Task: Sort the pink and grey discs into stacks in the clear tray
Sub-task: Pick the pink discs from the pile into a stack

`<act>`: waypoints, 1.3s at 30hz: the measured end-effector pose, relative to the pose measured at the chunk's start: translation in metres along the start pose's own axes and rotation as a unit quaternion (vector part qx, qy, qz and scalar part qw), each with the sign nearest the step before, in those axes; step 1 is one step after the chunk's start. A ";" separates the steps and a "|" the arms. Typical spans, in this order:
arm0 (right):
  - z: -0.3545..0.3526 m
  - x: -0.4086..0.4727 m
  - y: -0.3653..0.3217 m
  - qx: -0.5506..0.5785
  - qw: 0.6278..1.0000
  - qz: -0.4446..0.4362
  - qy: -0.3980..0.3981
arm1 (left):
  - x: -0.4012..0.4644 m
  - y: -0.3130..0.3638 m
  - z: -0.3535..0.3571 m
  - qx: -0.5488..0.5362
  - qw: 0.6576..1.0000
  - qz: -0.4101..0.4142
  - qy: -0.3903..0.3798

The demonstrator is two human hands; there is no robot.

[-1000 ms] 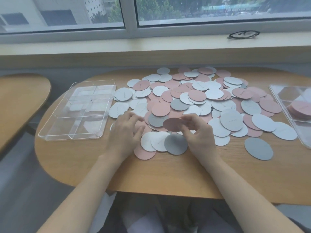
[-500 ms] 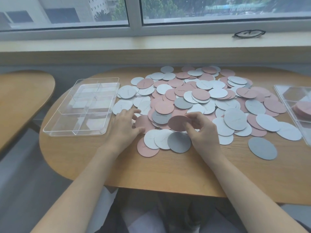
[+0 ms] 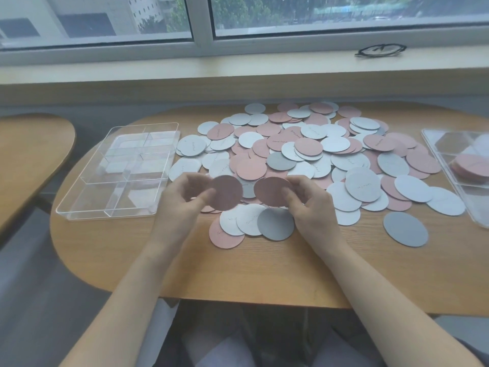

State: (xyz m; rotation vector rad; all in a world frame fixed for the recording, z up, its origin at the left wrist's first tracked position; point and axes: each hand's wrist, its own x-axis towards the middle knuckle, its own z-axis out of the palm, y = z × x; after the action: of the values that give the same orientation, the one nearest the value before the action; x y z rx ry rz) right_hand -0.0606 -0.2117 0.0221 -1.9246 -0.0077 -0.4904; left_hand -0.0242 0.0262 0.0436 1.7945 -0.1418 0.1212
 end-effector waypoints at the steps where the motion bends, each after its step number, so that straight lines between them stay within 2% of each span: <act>1: -0.002 0.000 0.000 0.007 1.000 0.002 -0.002 | -0.001 0.001 0.009 -0.003 1.000 0.000 -0.026; 5: -0.006 0.000 -0.001 0.020 1.000 -0.016 -0.004 | 0.000 0.001 0.044 0.040 0.997 0.024 -0.068; 11: -0.002 -0.002 -0.002 0.008 0.997 -0.040 -0.062 | 0.004 0.000 0.072 0.109 0.988 0.094 -0.050; 14: 0.000 0.000 0.001 -0.039 0.995 -0.067 -0.063 | 0.009 0.002 0.071 0.119 0.986 0.090 -0.069; 17: 0.001 0.001 0.005 -0.036 0.996 -0.071 -0.043 | 0.022 -0.002 0.067 0.139 0.984 0.087 -0.076; 20: 0.001 0.003 0.009 -0.031 0.998 -0.048 -0.015 | 0.048 -0.012 0.064 0.261 0.961 0.087 -0.034; 24: 0.001 0.004 0.012 -0.027 0.999 -0.025 -0.010 | 0.077 -0.010 0.069 0.377 0.924 0.026 -0.067; 26: 0.001 0.004 0.013 -0.029 0.999 -0.020 -0.009 | 0.084 -0.007 0.073 0.405 0.911 0.032 -0.072; 33: 0.001 0.005 0.013 -0.035 0.999 -0.020 -0.005 | 0.097 0.000 0.077 0.413 0.907 0.004 -0.085; 39: -0.001 0.005 0.012 -0.030 0.999 -0.018 -0.008 | 0.098 0.000 0.076 0.293 0.952 -0.011 -0.092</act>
State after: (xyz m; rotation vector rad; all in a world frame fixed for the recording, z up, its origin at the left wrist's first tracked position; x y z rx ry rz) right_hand -0.0539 -0.2179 0.0136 -1.9892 -0.0376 -0.5040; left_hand 0.0727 -0.0507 0.0423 2.4012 -0.2357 -0.0267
